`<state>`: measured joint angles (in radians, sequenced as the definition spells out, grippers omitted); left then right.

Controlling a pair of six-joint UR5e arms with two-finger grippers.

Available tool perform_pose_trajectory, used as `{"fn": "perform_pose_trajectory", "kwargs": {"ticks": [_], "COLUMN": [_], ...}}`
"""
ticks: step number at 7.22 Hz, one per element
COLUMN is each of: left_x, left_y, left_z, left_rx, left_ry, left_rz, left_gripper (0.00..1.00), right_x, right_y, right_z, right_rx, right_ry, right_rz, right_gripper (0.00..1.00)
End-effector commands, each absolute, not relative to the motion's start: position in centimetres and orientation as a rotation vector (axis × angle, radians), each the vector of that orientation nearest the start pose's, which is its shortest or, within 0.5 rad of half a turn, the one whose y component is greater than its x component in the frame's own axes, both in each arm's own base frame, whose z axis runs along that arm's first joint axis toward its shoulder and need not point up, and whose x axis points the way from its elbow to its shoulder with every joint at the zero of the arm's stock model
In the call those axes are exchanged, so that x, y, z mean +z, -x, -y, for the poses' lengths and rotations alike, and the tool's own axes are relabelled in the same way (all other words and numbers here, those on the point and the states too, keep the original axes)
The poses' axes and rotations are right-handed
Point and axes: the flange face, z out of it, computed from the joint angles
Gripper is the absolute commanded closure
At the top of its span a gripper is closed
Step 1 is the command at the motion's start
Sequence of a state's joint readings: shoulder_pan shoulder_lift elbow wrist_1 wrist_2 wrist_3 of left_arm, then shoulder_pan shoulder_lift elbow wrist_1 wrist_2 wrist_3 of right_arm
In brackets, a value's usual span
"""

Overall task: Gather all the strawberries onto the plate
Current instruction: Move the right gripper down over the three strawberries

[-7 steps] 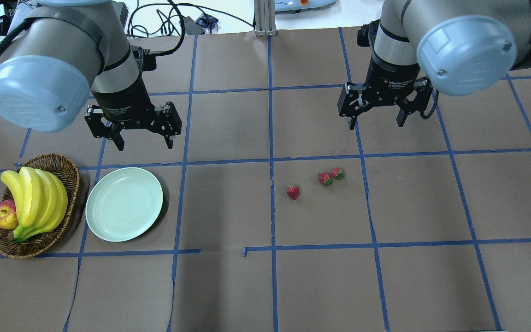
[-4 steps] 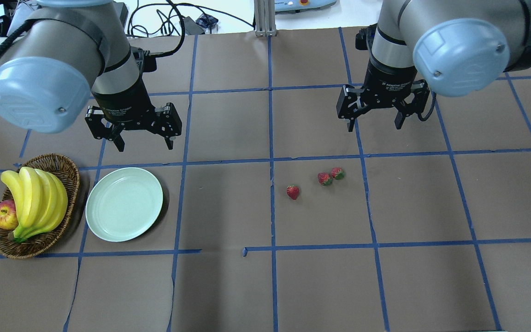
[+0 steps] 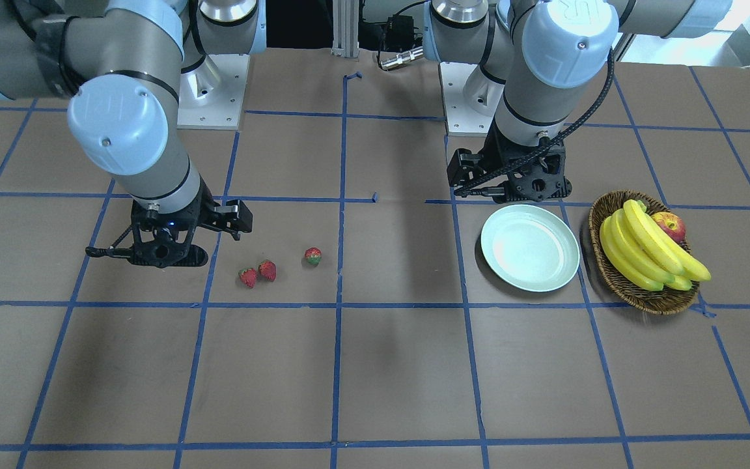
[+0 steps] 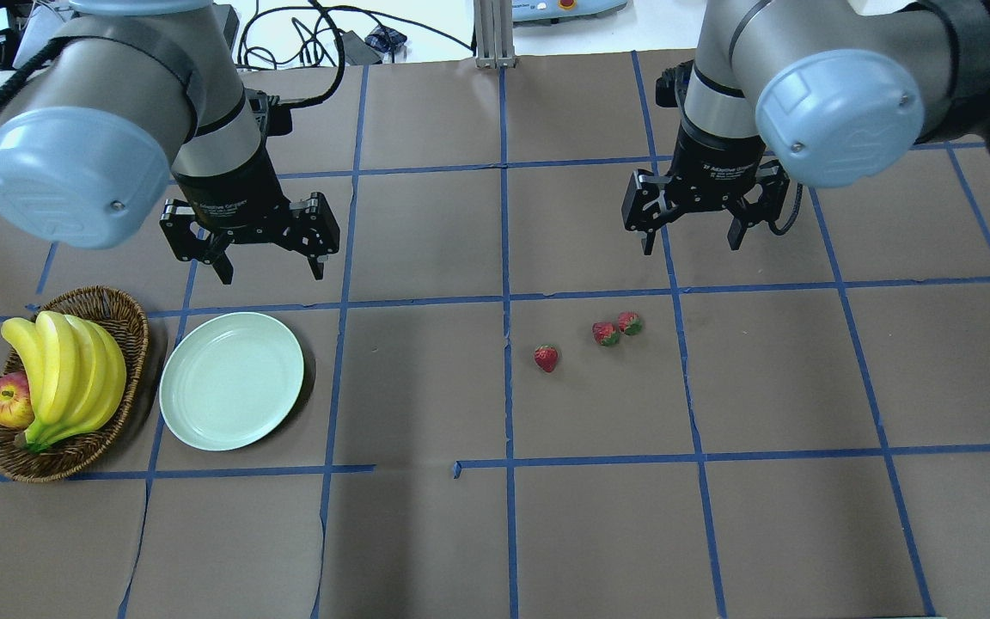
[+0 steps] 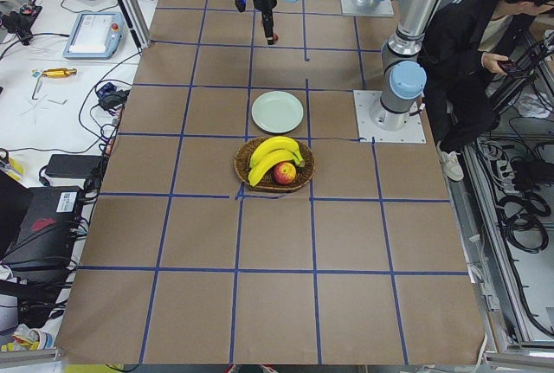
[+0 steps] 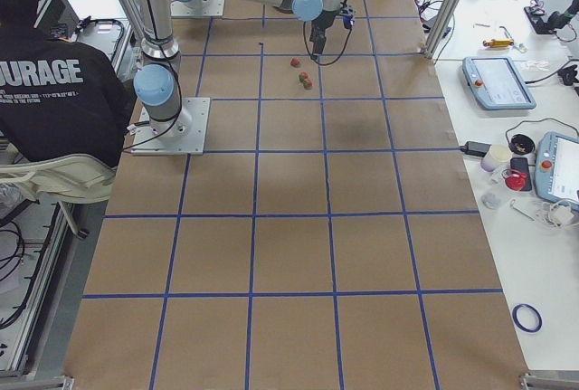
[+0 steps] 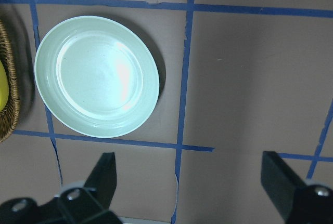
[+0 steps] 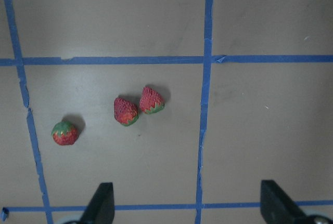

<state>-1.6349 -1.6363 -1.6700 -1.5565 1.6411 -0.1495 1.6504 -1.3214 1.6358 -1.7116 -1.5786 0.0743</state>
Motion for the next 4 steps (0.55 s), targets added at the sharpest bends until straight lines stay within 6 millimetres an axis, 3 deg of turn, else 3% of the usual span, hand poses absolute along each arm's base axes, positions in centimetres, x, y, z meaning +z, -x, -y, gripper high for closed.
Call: {"fn": "perform_pose_trajectory", "kwargs": {"ticks": [1,2,4], "left_x": [40.1,40.1,40.1], "left_y": [15.9,15.9,15.9], "left_z": [48.6,48.6,48.6], "left_rx": [0.242,0.242,0.242], "left_ry": [0.122,0.119,0.119], "left_rz": [-3.042,-3.042,-3.04], "left_gripper": [0.0,0.0,0.0], "right_x": [27.0,24.8,21.7], "right_y": [-18.1,-18.4,-18.5], "right_z": [55.6,54.9,53.5], "right_rx": [0.266,0.254,0.327], "right_ry": [0.024,0.038,0.036], "right_rz": [-3.126,-3.089,-3.067], "right_gripper": [0.0,0.01,0.18]}}
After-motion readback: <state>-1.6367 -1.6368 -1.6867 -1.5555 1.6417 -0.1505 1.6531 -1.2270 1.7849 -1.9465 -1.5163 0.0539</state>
